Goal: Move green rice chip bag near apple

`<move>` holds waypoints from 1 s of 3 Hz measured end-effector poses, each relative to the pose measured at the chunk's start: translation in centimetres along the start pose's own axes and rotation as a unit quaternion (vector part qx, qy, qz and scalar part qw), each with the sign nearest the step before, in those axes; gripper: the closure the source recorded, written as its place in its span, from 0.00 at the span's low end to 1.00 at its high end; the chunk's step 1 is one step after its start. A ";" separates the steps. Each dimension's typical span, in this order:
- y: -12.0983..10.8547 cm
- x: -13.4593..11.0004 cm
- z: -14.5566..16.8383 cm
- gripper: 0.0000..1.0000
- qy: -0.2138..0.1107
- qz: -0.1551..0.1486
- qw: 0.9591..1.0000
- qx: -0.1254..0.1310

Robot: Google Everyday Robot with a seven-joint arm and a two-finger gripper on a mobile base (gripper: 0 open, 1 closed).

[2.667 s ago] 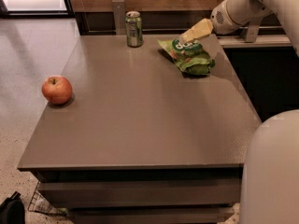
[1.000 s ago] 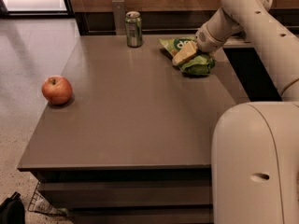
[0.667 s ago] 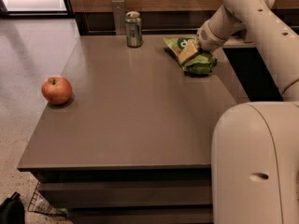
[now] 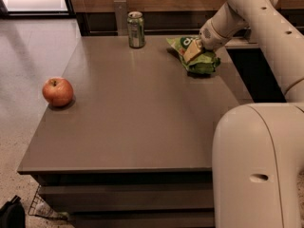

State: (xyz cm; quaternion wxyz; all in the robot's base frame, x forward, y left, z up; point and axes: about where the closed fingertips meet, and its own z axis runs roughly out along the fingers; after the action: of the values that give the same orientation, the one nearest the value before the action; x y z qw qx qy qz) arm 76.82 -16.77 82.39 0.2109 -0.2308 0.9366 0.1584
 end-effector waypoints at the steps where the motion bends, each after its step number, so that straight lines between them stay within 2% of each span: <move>1: 0.2 -0.1 -0.5 1.00 0.001 -0.003 1.000 0.002; 2: 0.7 -0.2 -1.9 1.00 0.003 -0.012 1.000 0.010; 3: 2.7 -0.8 -4.8 1.00 -0.007 -0.046 0.998 0.031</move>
Offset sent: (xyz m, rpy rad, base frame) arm -0.0190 -0.0048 0.0443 -0.0518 -0.0338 0.0206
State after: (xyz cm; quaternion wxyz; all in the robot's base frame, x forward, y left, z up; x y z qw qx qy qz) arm 74.55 -16.14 87.44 0.2315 -0.2659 0.9279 0.1213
